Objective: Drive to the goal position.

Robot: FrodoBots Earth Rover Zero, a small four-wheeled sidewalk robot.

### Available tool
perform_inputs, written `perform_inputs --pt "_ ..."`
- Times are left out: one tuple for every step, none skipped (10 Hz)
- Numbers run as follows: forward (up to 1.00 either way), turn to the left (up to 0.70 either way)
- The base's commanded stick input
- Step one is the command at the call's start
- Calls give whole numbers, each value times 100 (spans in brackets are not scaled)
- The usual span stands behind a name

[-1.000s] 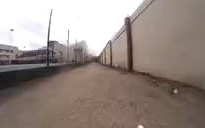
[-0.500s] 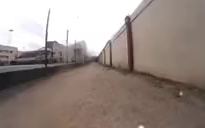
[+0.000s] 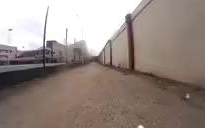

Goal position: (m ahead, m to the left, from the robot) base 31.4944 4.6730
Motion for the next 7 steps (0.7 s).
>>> perform_inputs --pt "30 0" --pt "30 0" --pt "30 0" --pt "30 0" --pt "30 0" --pt "30 0" --pt "30 0"
